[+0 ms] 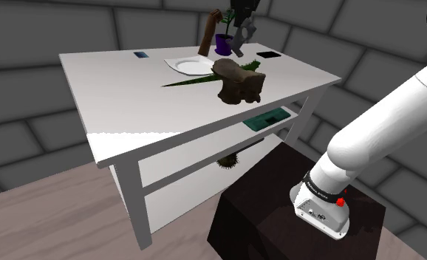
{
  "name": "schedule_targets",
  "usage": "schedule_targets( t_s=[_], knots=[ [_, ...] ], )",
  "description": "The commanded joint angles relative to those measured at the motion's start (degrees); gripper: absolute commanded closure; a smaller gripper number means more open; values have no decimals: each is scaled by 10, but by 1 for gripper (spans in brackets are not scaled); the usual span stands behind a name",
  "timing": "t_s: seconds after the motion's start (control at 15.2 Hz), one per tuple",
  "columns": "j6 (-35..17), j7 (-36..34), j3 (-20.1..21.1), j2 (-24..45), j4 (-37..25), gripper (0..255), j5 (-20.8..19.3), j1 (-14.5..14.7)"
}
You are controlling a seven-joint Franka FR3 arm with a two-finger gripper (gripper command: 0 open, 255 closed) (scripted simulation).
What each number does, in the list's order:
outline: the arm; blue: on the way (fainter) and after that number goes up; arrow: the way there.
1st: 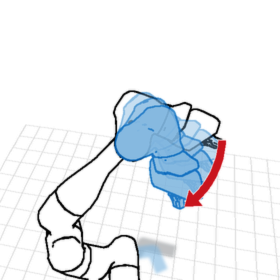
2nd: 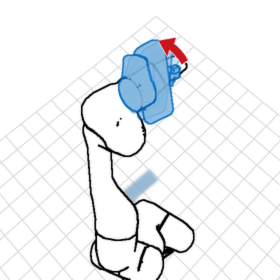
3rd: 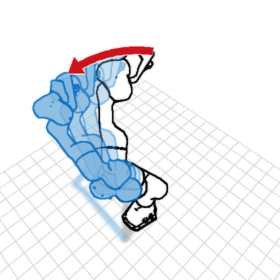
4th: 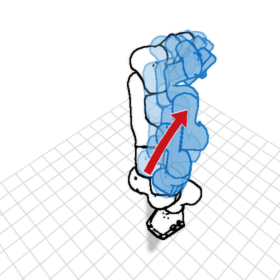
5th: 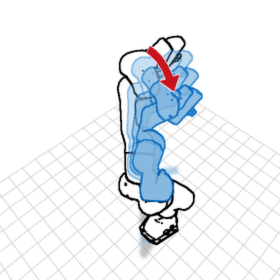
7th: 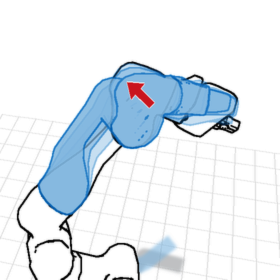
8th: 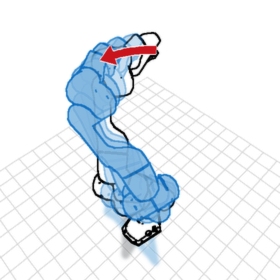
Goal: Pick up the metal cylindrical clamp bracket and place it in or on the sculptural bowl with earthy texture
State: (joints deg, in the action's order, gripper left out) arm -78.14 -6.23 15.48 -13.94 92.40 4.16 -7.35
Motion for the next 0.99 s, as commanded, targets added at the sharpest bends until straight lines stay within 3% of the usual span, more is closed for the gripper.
schedule_targets(
  t_s=[0.0, 0.26, 0.79, 0.86, 0.92],
  knots=[
    [-18, 4, -2, -11, 29, 255, 2, 0],
    [-57, 7, -3, -27, 83, 255, 6, 1],
    [-57, 7, -3, -27, 83, 255, 6, 1],
    [-56, 7, -3, -27, 83, 0, 6, 1],
    [-56, 7, -3, -27, 83, 0, 6, 1]
  ],
)
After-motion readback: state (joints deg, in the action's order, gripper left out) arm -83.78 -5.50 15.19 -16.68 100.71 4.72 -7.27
